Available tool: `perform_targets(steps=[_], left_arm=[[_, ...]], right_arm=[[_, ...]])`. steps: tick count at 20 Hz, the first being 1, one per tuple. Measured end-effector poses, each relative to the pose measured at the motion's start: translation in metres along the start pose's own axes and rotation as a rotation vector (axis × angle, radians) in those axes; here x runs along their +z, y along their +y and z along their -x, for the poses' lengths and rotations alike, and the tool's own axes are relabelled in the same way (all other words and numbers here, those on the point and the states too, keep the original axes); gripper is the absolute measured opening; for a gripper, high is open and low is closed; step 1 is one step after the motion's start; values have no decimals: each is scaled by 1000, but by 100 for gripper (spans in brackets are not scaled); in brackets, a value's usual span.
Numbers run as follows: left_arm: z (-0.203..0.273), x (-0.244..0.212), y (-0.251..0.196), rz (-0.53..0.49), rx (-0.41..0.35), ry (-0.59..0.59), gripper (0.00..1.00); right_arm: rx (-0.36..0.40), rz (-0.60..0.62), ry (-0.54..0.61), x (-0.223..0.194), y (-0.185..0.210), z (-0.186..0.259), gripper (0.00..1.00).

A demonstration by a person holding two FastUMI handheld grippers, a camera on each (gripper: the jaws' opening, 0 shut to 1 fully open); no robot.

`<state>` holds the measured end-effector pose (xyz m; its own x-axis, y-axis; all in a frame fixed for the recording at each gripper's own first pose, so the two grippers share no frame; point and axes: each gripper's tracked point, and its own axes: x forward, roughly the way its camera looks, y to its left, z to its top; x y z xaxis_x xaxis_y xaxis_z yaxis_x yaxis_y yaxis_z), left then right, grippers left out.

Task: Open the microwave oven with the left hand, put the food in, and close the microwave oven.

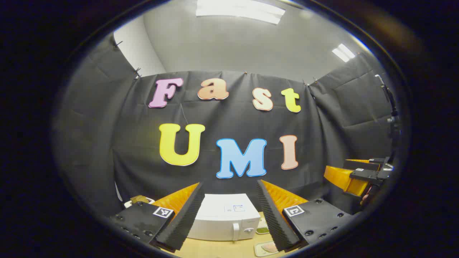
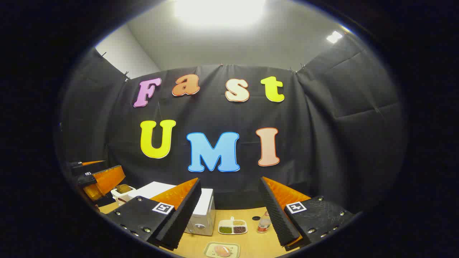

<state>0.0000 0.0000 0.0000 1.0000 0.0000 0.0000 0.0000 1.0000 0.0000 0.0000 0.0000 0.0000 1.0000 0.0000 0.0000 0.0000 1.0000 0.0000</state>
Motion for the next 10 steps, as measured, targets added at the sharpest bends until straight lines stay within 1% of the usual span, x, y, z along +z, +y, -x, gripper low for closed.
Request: perform_targets(steps=[5, 6, 8, 9, 10], left_arm=[[-1, -7, 7, 11, 2, 11, 94], [1, -6, 7, 13, -5, 10, 96], [2, -6, 5, 11, -40, 5, 96], [2, -8, 5, 14, -56, 5, 98], [4, -10, 6, 20, -65, 9, 94]], right_arm=[[14, -2, -3, 2, 9, -2, 98], [11, 0, 1, 1, 11, -2, 98], [1, 4, 5, -1, 14, 1, 98], [-6, 6, 9, -4, 15, 1, 98], [-13, 7, 14, -6, 17, 2, 98]])
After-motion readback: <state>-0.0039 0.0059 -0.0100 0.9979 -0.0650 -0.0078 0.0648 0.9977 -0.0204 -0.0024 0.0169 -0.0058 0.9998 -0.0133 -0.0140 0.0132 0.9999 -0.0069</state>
